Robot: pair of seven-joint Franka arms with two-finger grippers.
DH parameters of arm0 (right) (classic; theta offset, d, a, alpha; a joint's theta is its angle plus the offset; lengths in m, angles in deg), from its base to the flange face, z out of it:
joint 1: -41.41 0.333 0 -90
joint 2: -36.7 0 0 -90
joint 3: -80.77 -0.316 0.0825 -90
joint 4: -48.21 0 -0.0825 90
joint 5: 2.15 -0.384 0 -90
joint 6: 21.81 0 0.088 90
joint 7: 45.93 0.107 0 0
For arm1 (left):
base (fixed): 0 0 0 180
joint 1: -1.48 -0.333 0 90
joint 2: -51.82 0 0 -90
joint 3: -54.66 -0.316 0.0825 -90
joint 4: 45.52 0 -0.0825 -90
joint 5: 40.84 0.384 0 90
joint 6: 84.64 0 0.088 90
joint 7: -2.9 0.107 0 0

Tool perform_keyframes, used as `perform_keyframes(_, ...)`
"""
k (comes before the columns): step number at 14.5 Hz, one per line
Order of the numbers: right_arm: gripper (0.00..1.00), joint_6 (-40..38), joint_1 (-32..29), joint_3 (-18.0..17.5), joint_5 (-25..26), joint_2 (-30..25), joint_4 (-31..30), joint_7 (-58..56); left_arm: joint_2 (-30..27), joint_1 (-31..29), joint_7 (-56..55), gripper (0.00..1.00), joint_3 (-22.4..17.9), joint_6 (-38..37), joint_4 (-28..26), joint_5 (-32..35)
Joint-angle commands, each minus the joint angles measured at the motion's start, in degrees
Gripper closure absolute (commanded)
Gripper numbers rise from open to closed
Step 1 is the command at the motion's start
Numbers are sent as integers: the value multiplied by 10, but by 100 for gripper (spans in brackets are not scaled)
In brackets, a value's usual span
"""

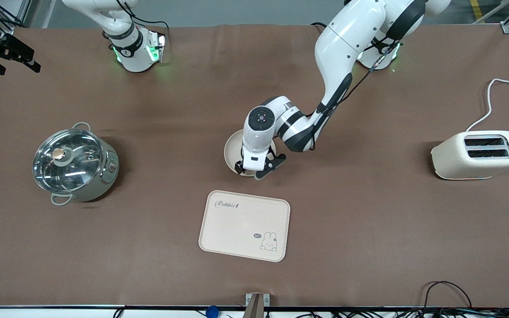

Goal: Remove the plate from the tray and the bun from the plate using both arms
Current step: 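Grasp the white bun on the plate with the left gripper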

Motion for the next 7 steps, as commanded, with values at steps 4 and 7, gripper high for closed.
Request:
perform_keyframes(4,0,-23,-40,-3,-1,-10,5,11,4,9,-12,38,-6,4,0,16)
perform_keyframes(7,0,-21,-25,-5,-1,14,14,10,-1,9,-11,47,-6,3,1,16)
